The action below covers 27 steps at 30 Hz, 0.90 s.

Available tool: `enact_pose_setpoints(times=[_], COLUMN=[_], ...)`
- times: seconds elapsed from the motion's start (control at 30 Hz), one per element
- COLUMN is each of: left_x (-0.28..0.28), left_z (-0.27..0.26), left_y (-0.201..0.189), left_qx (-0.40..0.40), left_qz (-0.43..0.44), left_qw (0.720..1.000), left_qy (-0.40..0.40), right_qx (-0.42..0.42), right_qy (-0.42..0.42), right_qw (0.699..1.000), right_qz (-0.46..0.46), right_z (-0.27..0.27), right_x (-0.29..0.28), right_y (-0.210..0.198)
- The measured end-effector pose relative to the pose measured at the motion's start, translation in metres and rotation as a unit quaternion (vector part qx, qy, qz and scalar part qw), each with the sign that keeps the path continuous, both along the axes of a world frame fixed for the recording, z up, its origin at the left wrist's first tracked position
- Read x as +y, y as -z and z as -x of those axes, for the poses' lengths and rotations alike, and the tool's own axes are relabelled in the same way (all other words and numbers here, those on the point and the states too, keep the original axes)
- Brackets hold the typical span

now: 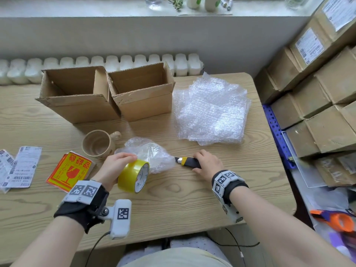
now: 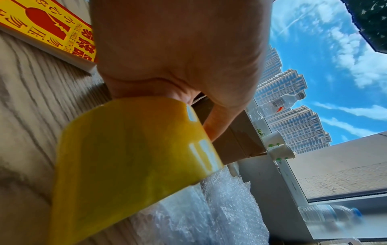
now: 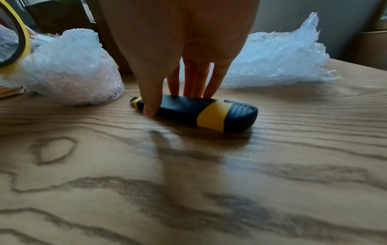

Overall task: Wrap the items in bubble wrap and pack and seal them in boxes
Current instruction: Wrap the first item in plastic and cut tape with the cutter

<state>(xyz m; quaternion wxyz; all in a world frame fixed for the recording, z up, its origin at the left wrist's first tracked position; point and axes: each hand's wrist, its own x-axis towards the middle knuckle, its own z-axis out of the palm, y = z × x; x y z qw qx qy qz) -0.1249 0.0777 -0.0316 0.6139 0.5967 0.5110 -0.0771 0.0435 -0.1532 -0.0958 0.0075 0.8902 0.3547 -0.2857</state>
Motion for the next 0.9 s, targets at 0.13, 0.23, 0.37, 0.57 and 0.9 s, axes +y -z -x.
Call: enact_pose_setpoints(times=[0.13,0.23,0.37,0.57,0.9], left_x=[0.0,0.001,0.003,0.001,-0.007], left_z=[0.004,0.003,0.003,0.004,-0.001], left_y=[0.008,0.012,0.016,0.018,0.017], left_qx=[-0.006,-0.01,-0.007,-0.001,0.021], left_qz=[-0.005,-0.008,-0.02,-0.028,-0.098], left_qw=[1.0,1.0,1.0,1.0,0.995], left_qy=[-0.009,-0.015,-0.004,-0.004,-0.007], right_qx=[-0.01,0.002,0.045,0.218,0.384], right_qy=[-0.008,0.012,0.075,0.131,0.091], right_qw=[1.0,1.0,0.992,0.939,0.905], right_qz=[-0.008,-0.017,-0.094,-0.231,-0.157], right_z=[0.001,0.0,-0.004,0.004,0.029], right_x=[0.003,0.007,0.014,0.043,0.079], right_y=[0.005,0.002,-0.015,-0.063,-0.076])
